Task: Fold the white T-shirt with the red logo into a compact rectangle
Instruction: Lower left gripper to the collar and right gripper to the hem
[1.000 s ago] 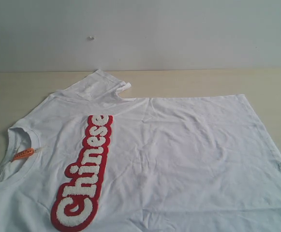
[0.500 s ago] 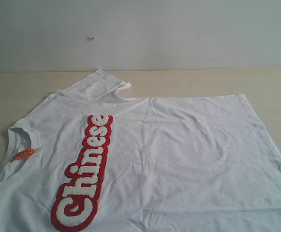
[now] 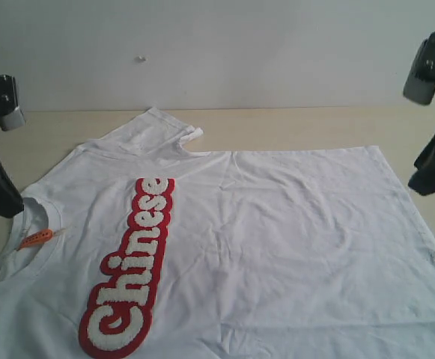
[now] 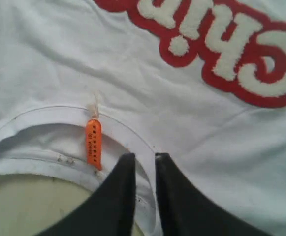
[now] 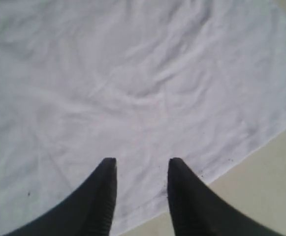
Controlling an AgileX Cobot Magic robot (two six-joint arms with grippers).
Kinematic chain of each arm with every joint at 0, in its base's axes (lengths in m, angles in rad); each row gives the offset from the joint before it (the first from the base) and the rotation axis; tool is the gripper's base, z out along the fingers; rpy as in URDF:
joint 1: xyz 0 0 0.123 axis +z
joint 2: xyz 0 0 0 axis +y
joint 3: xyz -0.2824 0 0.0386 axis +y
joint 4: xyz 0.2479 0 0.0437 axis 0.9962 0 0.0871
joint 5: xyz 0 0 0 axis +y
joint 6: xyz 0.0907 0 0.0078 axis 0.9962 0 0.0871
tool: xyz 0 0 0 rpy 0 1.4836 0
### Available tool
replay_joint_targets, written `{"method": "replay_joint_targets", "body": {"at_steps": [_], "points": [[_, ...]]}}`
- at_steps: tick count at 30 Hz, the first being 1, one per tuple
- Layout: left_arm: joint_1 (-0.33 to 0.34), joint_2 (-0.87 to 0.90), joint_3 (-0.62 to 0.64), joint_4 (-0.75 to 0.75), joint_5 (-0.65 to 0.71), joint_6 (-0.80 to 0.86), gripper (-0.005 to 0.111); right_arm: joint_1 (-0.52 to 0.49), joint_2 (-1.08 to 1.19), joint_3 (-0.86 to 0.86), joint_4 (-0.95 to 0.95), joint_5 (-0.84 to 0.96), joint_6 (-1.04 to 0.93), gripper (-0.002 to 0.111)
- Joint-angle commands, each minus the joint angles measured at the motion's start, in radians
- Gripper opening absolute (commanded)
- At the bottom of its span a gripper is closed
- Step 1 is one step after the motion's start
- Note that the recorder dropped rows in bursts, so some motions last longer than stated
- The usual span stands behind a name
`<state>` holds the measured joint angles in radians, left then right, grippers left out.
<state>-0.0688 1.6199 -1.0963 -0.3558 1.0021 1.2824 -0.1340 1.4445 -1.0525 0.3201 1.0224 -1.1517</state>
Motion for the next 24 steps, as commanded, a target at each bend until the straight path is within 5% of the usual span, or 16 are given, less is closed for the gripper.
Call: {"method": "replay_joint_targets", "body": {"at_steps": [1,4,13,20,24], "points": [[-0.003,-0.001,0.041,0.000,-0.092,0.107,0.062,0.000,-0.001,0.093,-0.083,-0.088,-0.127,0.059],[-0.003,-0.001,0.041,-0.027,-0.143,0.104,0.093,0.000,-0.001,0.111,-0.085,-0.161,-0.129,0.068],[-0.003,-0.001,0.041,-0.044,-0.161,0.104,0.094,0.000,-0.001,0.111,-0.108,-0.263,-0.132,0.041],[-0.003,-0.001,0.076,-0.026,-0.195,0.145,0.094,0.000,-0.038,0.111,0.043,-0.360,-0.221,0.002],[-0.003,-0.001,0.076,-0.040,-0.196,0.154,0.094,0.000,-0.048,0.111,0.142,-0.364,-0.318,0.000]]}}
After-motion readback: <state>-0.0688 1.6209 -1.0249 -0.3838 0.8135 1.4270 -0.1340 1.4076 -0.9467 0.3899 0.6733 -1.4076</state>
